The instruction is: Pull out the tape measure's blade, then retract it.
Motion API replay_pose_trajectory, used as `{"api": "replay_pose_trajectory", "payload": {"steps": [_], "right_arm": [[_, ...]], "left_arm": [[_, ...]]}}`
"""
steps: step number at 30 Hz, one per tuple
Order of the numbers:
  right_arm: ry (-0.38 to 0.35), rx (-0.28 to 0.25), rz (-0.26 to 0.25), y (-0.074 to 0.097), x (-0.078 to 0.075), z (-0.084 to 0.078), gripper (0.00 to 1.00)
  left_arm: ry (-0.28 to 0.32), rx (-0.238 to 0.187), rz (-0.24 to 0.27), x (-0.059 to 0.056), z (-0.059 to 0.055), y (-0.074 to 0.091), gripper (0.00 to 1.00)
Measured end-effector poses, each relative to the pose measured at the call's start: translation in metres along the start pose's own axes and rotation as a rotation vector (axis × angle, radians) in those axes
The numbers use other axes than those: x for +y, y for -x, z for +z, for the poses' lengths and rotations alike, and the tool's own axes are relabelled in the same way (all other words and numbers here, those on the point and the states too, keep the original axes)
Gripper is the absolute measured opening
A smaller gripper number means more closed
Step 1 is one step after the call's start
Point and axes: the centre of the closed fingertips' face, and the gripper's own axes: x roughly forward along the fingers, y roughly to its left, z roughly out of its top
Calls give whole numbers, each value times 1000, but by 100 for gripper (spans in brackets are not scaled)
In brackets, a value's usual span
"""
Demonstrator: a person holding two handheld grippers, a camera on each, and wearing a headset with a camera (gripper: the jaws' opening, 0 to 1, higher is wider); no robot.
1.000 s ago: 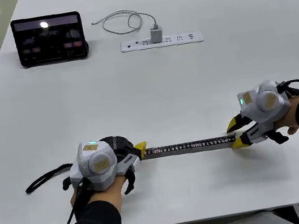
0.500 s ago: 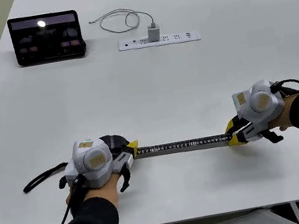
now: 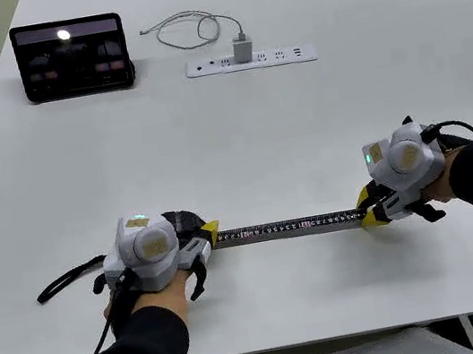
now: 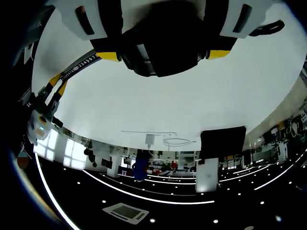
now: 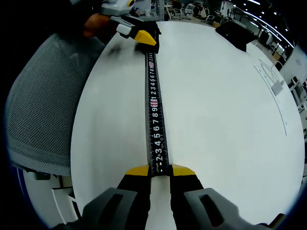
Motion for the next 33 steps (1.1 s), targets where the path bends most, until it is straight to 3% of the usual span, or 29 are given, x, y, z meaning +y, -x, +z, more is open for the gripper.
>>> {"api": "replay_pose_trajectory", "payload": {"steps": [13, 16, 17, 22, 27, 31, 33], "right_arm": [[-2, -17, -15, 1, 1, 1, 10], [-6, -11, -18, 0, 0, 1, 10], [-2, -9, -18, 0, -1, 1, 10], [-5, -7, -21, -1, -1, 1, 10], [-7, -10, -21, -1, -1, 1, 10], [-11, -11, -19, -1, -1, 1, 10], [-5, -14, -20, -1, 0, 1, 10]], "left_arm": [[-4, 16, 9, 0, -1, 1, 65], [47, 27, 44, 2, -3, 2, 66], [97, 46, 60, 1, -5, 4, 66], [117, 50, 92, 2, -6, 8, 66], [75, 36, 70, 2, -6, 7, 64], [29, 48, 67, 1, -7, 6, 63], [31, 47, 64, 2, -7, 6, 63]]}}
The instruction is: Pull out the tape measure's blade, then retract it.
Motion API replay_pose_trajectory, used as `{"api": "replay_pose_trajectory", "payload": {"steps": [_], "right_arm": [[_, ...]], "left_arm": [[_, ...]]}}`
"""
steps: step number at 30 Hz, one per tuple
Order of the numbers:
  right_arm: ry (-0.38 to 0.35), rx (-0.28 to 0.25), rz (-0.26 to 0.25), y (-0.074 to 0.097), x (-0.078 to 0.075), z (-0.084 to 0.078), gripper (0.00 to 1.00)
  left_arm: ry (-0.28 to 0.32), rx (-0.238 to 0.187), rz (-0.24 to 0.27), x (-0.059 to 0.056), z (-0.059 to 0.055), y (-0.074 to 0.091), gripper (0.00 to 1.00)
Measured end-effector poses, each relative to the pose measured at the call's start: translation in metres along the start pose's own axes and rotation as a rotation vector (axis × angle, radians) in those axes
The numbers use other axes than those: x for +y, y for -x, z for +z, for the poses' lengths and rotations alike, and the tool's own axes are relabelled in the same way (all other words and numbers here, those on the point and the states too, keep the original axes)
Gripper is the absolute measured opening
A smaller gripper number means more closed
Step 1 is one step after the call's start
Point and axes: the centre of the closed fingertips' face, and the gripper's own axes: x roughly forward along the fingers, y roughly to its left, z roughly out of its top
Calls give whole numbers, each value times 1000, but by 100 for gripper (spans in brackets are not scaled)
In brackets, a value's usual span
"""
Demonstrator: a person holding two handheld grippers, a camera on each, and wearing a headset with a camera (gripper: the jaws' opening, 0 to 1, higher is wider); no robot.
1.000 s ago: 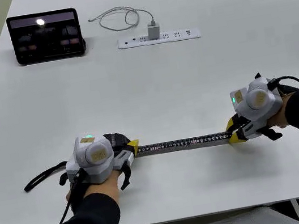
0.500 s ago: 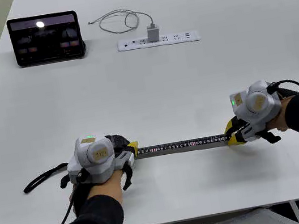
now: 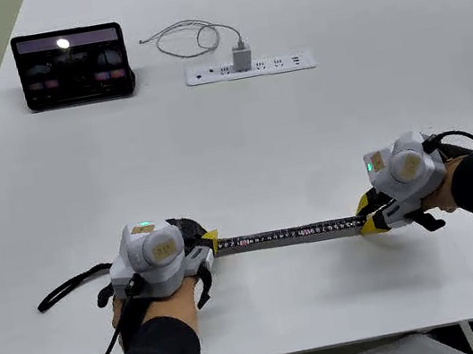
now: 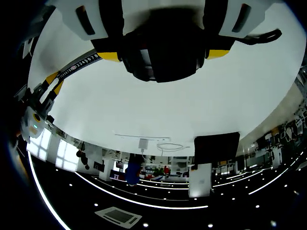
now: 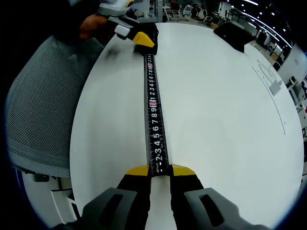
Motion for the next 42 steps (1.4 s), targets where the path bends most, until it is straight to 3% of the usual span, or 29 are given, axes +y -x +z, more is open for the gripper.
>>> {"api": "replay_pose_trajectory", "payload": {"steps": [12, 42], "right_arm": [[-30, -6, -14, 0, -1, 1, 11], [-12, -34, -10, -7, 1, 18, 11]], "left_arm": [[19, 5, -3, 1, -1, -1, 63], [26, 12, -18, 0, 0, -1, 63]]}}
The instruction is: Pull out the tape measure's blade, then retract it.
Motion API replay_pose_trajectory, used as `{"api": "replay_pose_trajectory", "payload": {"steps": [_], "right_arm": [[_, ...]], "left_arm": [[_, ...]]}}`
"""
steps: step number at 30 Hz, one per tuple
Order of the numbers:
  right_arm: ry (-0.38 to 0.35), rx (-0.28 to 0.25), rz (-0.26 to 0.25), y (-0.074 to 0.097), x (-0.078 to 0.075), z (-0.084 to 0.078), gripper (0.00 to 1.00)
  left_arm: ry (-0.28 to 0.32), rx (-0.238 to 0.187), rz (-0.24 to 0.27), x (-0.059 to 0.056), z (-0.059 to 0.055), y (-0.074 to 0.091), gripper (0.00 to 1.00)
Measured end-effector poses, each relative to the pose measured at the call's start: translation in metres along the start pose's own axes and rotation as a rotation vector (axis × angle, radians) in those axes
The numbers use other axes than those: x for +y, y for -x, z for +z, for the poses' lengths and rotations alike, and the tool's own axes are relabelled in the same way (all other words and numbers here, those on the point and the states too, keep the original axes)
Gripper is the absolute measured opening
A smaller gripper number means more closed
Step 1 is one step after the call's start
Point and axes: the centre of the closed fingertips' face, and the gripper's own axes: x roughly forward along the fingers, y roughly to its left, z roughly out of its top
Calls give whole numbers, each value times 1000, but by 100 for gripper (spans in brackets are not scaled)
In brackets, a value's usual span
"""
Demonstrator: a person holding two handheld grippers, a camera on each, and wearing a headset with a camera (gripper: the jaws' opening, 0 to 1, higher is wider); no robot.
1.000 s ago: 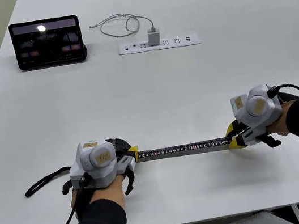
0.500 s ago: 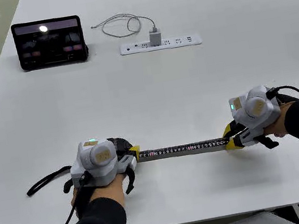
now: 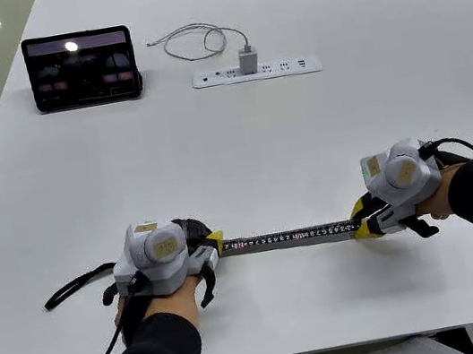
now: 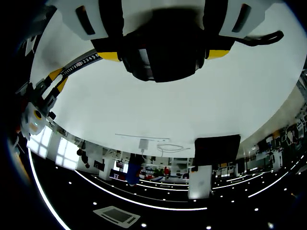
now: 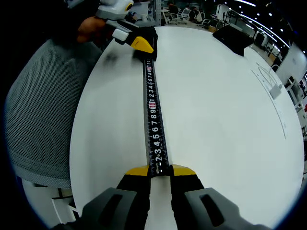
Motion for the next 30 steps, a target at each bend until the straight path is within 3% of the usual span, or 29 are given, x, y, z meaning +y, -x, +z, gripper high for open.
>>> {"api": "replay_pose_trajectory", "payload": {"steps": [30], "right_arm": [[-8, -2, 5, -8, 3, 17, 11]], "left_arm": [[2, 7, -3, 0, -1, 0, 63]]}}
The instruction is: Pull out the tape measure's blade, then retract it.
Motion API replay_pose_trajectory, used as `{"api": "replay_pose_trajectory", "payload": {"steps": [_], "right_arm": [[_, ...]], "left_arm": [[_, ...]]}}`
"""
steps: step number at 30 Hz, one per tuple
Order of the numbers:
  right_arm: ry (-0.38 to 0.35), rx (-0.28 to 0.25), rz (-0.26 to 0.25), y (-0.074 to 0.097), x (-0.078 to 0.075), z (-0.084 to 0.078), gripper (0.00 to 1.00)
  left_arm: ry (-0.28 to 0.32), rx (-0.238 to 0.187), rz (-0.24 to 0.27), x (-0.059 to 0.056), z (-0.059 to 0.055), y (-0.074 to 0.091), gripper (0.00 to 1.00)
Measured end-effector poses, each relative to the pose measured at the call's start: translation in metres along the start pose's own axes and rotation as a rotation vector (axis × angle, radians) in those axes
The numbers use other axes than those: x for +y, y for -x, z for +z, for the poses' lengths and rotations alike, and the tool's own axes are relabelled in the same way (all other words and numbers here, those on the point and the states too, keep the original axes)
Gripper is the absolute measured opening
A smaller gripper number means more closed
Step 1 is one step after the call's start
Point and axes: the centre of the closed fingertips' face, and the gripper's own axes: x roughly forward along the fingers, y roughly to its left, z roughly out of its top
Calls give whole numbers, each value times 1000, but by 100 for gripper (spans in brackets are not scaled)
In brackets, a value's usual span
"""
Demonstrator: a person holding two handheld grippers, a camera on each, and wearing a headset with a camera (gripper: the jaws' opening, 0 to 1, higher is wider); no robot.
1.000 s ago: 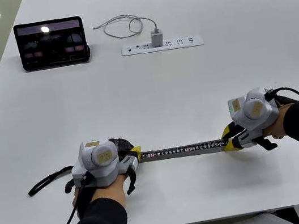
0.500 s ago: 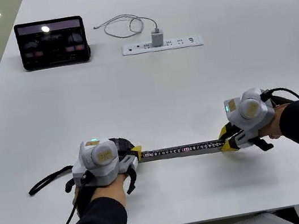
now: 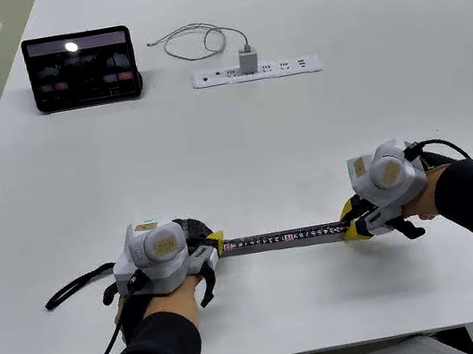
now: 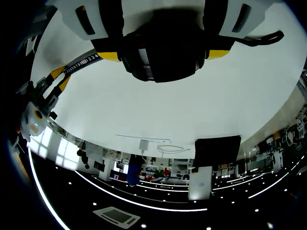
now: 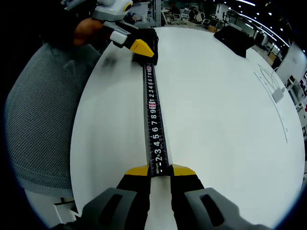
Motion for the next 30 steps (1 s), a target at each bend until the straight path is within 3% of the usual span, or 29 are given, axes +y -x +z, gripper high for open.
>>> {"api": "replay_pose_trajectory", "payload": {"steps": [30], "right_arm": [[-8, -8, -11, -9, 3, 19, 11]], "left_arm": [[-1, 9, 0, -1, -1, 0, 63]]}}
